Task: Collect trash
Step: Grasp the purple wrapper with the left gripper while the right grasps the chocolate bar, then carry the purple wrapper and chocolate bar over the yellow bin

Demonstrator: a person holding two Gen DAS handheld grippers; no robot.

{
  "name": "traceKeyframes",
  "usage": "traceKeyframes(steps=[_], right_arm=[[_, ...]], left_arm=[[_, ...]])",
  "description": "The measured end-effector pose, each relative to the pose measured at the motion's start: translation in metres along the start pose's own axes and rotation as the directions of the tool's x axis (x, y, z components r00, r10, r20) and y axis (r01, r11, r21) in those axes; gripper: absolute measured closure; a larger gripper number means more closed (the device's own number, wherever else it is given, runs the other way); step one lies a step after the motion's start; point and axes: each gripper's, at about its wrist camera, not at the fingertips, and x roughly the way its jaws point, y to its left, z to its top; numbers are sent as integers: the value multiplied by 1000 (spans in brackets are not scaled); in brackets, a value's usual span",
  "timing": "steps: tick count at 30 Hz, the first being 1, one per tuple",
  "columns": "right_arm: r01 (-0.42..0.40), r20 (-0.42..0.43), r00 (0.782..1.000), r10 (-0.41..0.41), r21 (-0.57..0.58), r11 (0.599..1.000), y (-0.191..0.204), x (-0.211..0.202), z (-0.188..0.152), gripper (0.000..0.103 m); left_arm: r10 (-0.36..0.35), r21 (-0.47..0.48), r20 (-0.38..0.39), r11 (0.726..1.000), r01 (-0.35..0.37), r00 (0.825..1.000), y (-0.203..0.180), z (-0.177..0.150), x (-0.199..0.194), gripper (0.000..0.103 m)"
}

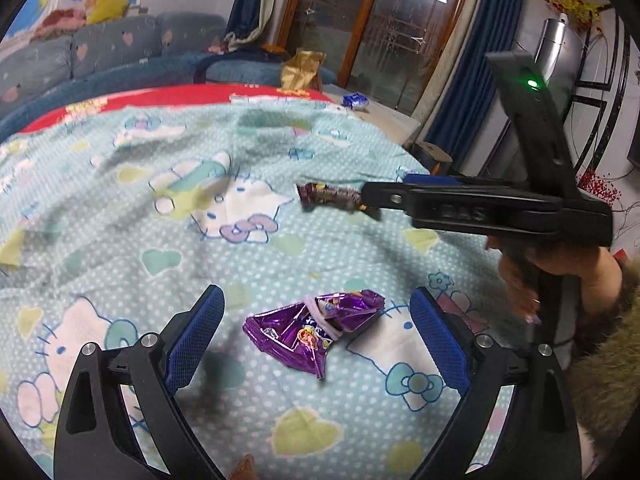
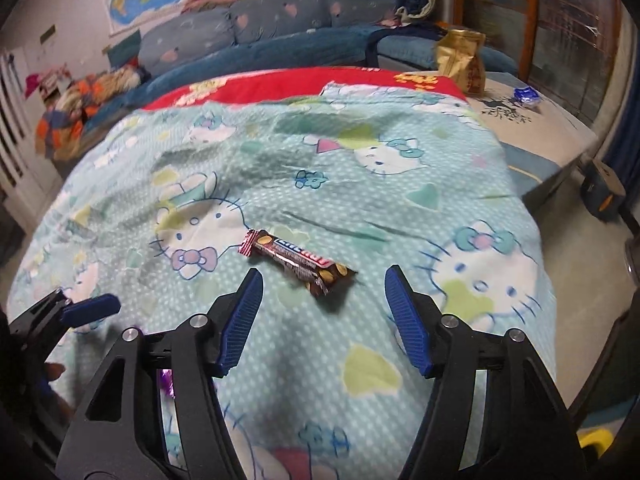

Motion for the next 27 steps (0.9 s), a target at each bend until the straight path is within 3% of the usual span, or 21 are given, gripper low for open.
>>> traceKeyframes(steps=[7,9,14,17,18,19,20,27], right_arm=[[13,-51,999,-15,-35,999,6,27,6,52],[-3,-69,998,0,-38,999,8,34,7,67],[-53,-67,996,52,-10,999,9,41,3,86],[-66,-51,996,68,24,998,7,35,-4,87],[-69,-43,997,71,38,997,5,31,-7,87],[-70,-35,997,72,49,996,3,28,-9,87],[-72,-23,997,74,66,995,1,23,-12,87],[-78,48,996,71,177,981,-26,-15,-39,87]], left_arm=[[-2,-16,-55,1000,1,999,2,-5,11,22],[-6,-18,-67,1000,5,998,2,-6,14,26],[-5,-10,-79,1000,4,997,-1,-8,16,30],[-5,2,-83,1000,5,997,-5,-9,16,35],[-9,11,-86,1000,10,996,-7,-10,15,39],[-14,19,-90,1000,16,996,-11,-12,16,49],[-15,24,-93,1000,17,996,-13,-12,16,51],[-41,78,-96,996,49,994,-36,-19,17,56]])
